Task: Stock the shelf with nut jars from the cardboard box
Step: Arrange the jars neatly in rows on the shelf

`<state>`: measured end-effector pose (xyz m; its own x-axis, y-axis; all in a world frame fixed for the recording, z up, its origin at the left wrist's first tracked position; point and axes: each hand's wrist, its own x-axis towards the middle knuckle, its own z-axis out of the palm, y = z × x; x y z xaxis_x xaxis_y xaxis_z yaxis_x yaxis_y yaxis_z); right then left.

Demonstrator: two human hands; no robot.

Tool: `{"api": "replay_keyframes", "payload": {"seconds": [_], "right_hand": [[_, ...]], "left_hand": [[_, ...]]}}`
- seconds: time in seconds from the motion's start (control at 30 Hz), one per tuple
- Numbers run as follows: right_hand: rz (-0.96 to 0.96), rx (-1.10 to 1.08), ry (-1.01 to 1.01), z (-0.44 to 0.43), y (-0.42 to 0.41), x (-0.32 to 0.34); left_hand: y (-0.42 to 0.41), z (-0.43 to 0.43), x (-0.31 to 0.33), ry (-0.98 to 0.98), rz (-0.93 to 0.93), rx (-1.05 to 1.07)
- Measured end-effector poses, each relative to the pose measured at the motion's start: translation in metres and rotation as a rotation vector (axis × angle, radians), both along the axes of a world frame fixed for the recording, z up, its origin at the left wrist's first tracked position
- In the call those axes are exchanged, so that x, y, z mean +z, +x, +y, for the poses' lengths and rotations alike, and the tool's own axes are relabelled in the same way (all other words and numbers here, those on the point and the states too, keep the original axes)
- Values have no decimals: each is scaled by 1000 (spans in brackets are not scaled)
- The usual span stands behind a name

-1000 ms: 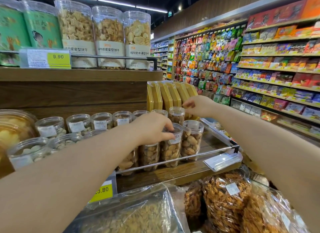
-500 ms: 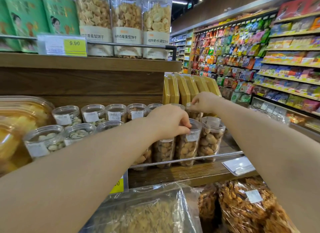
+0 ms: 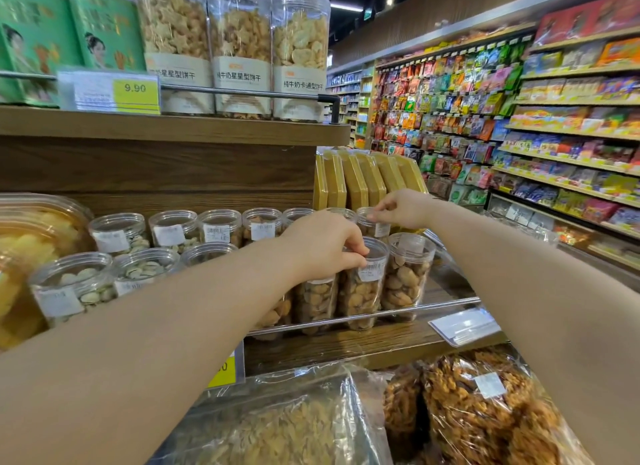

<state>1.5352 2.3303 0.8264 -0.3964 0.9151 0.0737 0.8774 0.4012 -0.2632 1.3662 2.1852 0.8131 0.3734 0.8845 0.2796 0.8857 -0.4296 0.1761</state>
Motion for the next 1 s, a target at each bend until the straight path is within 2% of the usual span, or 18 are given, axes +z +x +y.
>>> {"api": "replay_keyframes", "payload": {"seconds": [0.13, 0.37, 0.43, 0.5, 0.63, 0.73, 0.87, 0.93, 1.0], "right_hand": [[-66, -23, 20, -1, -5, 2], [-1, -175, 131, 4, -23, -8], [-44, -195, 114, 3, -27, -6], [-101, -140, 83, 0, -22, 1], [15, 15, 27, -23, 7, 20], [-30, 152, -206, -44, 29, 33], [-118, 184, -447, -72, 44, 42], [-195, 185, -439, -79, 46, 41], [-262, 182, -346, -80, 47, 35]], "left_hand": [[1, -1, 0, -5, -1, 7], [1, -1, -3, 2, -23, 23], [1, -1, -3, 2, -26, 27], [1, -1, -3, 0, -25, 27], [2, -2, -1, -10, -13, 31], [4, -3, 0, -21, -13, 42], [6, -6, 2, -27, -9, 62], [7, -7, 2, -20, -11, 69], [8, -8, 2, -20, -18, 71]]}}
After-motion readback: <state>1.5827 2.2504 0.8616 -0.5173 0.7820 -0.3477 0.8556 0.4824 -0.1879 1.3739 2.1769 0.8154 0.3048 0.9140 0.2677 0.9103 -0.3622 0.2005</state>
